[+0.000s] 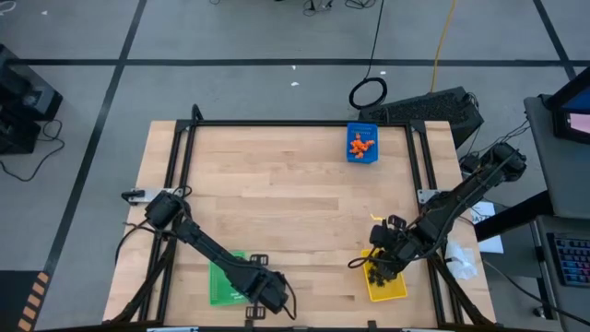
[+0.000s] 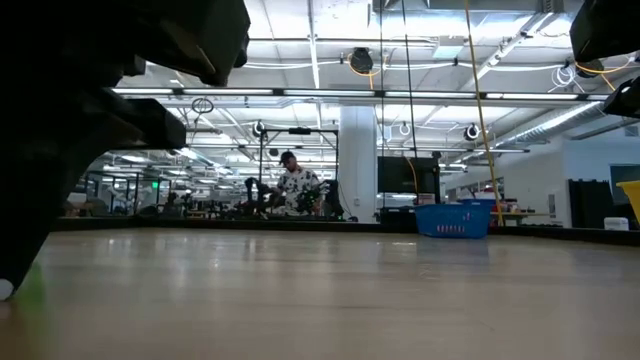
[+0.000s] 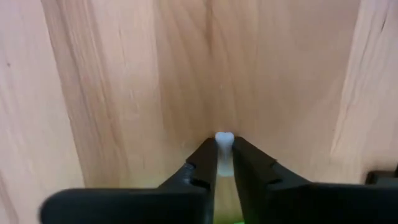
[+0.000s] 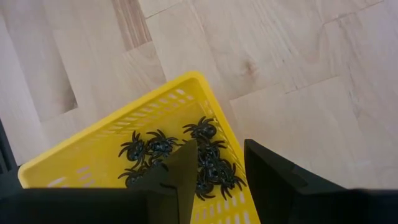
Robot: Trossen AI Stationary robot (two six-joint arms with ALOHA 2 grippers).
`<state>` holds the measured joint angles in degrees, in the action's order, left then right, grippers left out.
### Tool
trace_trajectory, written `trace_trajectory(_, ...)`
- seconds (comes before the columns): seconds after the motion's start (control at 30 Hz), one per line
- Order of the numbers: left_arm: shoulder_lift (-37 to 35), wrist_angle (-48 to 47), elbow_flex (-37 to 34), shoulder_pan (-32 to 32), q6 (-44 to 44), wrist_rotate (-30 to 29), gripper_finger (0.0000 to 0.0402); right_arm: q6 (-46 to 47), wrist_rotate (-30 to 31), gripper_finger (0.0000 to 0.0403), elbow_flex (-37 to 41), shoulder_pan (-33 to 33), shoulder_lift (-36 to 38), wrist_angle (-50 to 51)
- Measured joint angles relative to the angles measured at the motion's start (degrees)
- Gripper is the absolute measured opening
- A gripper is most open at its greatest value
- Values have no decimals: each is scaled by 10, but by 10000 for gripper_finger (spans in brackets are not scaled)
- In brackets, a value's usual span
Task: Sort Halloween decoration
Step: Put the white bone toy into the green bin
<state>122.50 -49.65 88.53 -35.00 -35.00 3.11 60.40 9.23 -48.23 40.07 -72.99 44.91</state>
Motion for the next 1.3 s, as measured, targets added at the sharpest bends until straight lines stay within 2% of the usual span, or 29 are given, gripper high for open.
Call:
trace_trajectory(0.13, 0, -5, 0, 5, 42, -1, 9, -2, 1, 123, 0, 0, 0, 1)
trace_trajectory(0.33, -7, -10, -1, 20, 89, 6, 3, 1, 2, 123, 0, 0, 0, 0)
trace_trajectory(0.4, -15, -22, 1, 26, 102, -12, 3, 3, 2, 123, 0, 0, 0, 0)
trace_trajectory(0.63, -63, -83, 46, 33, 111, -28, 1, 3, 2, 123, 0, 0, 0, -1)
trace_trajectory(0.77, -102, -130, 61, 23, 60, -10, 1, 4, 2, 123, 0, 0, 0, -1)
trace_trajectory(0.9, -129, -204, 61, -11, -31, 10, 1, 4, 8, 123, 0, 0, 0, -1)
trace_trajectory(1.03, -141, -233, 30, -51, -107, 8, 1, 3, 16, 123, 0, 1, 0, -1)
trace_trajectory(1.17, -147, -210, -33, -70, -139, -38, 1, 3, 17, 123, 0, 1, 0, -1)
trace_trajectory(1.3, -158, -156, -92, -56, -149, -92, 1, 3, 28, 123, 0, 2, 0, -6)
